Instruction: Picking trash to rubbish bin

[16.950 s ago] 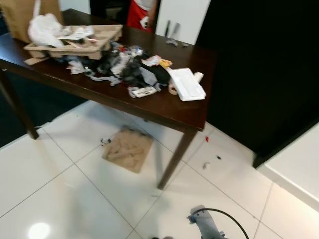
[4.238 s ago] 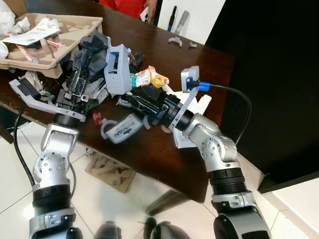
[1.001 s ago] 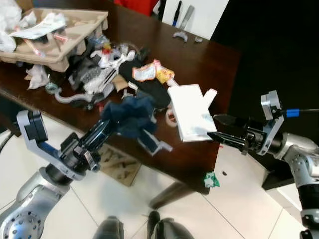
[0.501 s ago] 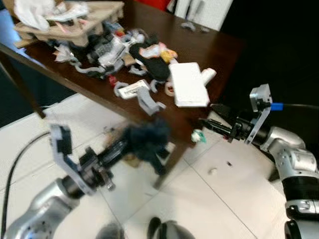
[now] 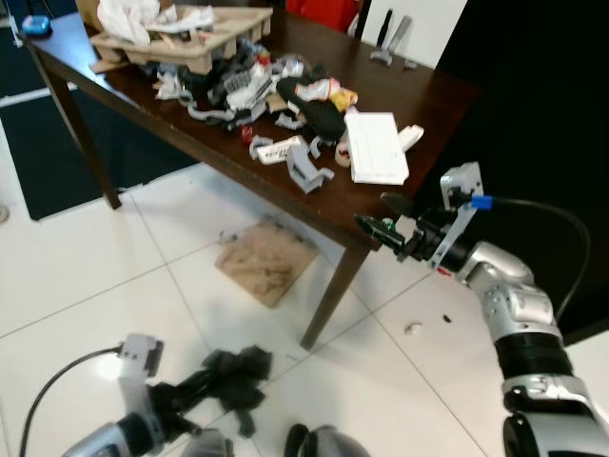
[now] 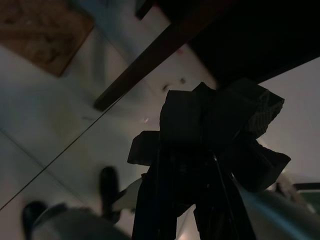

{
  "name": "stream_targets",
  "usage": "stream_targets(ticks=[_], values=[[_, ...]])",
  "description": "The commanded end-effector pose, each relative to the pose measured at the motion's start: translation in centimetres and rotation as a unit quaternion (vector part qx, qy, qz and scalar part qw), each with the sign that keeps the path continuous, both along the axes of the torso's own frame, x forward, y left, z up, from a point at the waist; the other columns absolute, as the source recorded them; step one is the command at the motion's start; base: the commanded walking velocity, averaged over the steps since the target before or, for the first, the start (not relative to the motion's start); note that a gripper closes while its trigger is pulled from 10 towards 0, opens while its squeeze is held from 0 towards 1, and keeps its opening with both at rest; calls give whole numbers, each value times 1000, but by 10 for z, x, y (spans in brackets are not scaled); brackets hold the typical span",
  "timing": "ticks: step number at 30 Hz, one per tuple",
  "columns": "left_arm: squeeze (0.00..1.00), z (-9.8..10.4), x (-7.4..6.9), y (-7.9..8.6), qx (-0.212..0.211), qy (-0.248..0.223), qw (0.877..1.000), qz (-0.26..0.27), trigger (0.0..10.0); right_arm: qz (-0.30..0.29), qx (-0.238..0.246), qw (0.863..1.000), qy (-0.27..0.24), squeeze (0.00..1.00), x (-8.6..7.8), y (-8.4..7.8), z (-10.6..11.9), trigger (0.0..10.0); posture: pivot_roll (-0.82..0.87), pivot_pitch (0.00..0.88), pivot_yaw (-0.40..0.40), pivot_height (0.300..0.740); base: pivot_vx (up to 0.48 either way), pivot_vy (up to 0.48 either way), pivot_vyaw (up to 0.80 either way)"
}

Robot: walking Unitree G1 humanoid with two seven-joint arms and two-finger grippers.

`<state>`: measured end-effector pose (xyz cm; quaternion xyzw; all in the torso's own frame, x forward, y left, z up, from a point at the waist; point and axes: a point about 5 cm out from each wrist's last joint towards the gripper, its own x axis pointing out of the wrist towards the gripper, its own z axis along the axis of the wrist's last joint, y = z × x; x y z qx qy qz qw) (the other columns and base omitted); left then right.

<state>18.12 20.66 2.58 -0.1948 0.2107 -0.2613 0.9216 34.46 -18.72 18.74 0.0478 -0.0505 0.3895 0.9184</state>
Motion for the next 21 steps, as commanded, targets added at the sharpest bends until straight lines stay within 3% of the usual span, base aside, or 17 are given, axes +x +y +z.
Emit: stream_targets(ticks=[1, 4, 7, 9, 11, 13, 15, 18, 21], values=[[0, -14, -7, 6, 16, 23, 999, 27, 10000, -7, 1, 1000, 2, 0, 1, 1, -2, 10000, 209, 176, -117, 740, 0, 0, 0], [0, -38, -13, 25, 55, 61, 991, 103, 10000, -25, 9, 1000, 8, 0, 8, 16, -4, 10000, 211, 177, -118, 740, 0, 0, 0], [0, -44, -15, 31, 64, 69, 988, 125, 10000, -35, 12, 999, 12, 0, 11, 20, -5, 10000, 211, 177, -118, 740, 0, 0, 0], [0, -55, -20, 41, 79, 90, 979, 168, 10000, -60, 18, 998, 22, 0, 17, 30, -7, 10000, 210, 185, -120, 740, 0, 0, 0], [0, -55, -20, 41, 79, 90, 979, 168, 10000, -60, 18, 998, 22, 0, 17, 30, -7, 10000, 210, 185, -120, 740, 0, 0, 0], [0, -68, -27, 49, 99, 118, 966, 207, 10000, -95, 21, 994, 41, 0, 24, 39, -12, 10000, 211, 193, -124, 740, 0, 0, 0], [0, -78, -33, 52, 113, 141, 956, 231, 10000, -127, 20, 990, 51, 0, 29, 39, -15, 10000, 213, 195, -124, 740, 0, 0, 0], [0, -82, -37, 52, 119, 150, 952, 240, 10000, -147, 30, 987, 49, 0, 31, 34, -13, 10000, 212, 198, -124, 740, 0, 0, 0], [0, -91, -48, 54, 126, 170, 943, 257, 10000, -186, 57, 980, 38, 0, 35, 21, -5, 10000, 206, 197, -120, 740, 0, 0, 0]])
